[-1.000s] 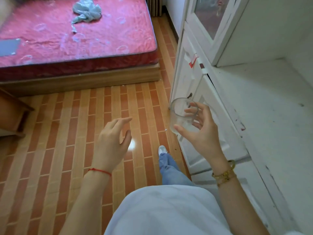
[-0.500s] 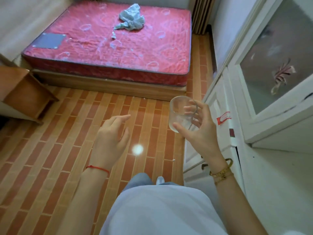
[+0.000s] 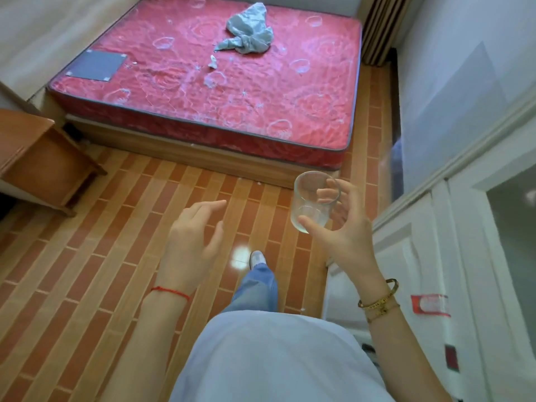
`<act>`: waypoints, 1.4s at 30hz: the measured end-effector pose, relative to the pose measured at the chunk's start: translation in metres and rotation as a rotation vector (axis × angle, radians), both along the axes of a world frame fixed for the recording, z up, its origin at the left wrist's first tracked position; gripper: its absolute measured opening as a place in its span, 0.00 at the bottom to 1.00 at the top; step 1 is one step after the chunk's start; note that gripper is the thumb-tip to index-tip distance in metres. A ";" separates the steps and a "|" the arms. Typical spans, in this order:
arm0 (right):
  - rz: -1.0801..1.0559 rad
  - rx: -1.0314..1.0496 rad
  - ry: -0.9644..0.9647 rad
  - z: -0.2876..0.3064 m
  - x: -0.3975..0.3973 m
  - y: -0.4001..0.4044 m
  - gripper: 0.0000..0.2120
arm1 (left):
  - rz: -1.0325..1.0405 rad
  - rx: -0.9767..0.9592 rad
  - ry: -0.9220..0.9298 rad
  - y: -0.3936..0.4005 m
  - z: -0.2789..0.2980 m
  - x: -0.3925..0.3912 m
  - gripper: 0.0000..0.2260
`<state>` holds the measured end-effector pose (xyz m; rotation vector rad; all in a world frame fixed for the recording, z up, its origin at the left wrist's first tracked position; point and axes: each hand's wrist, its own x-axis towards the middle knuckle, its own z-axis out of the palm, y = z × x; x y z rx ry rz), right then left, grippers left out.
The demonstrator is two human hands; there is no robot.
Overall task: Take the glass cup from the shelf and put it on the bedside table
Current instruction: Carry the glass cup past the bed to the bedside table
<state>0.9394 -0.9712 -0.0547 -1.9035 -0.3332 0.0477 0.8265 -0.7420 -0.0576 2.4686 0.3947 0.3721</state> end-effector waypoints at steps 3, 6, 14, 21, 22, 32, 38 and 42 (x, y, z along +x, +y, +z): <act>0.038 -0.011 -0.006 0.003 0.051 0.034 0.35 | 0.047 -0.004 -0.006 0.029 0.002 0.041 0.15; 0.099 -0.005 -0.006 0.012 0.104 0.073 0.34 | 0.093 -0.012 -0.025 0.063 0.008 0.082 0.15; 0.252 0.039 0.001 0.027 0.210 0.182 0.35 | 0.238 -0.027 -0.046 0.149 0.011 0.159 0.16; 0.436 0.009 -0.017 0.026 0.267 0.266 0.34 | 0.396 -0.020 -0.006 0.209 0.003 0.186 0.15; 0.457 0.008 -0.016 0.025 0.275 0.278 0.34 | 0.426 -0.024 0.002 0.216 0.000 0.189 0.15; 0.699 -0.008 -0.018 0.019 0.372 0.413 0.35 | 0.687 -0.056 0.023 0.299 -0.003 0.255 0.15; 0.835 0.013 -0.062 0.028 0.436 0.507 0.35 | 0.838 -0.019 0.003 0.358 0.008 0.305 0.15; 0.937 0.022 -0.053 0.027 0.466 0.562 0.35 | 0.929 -0.001 -0.021 0.387 0.011 0.328 0.15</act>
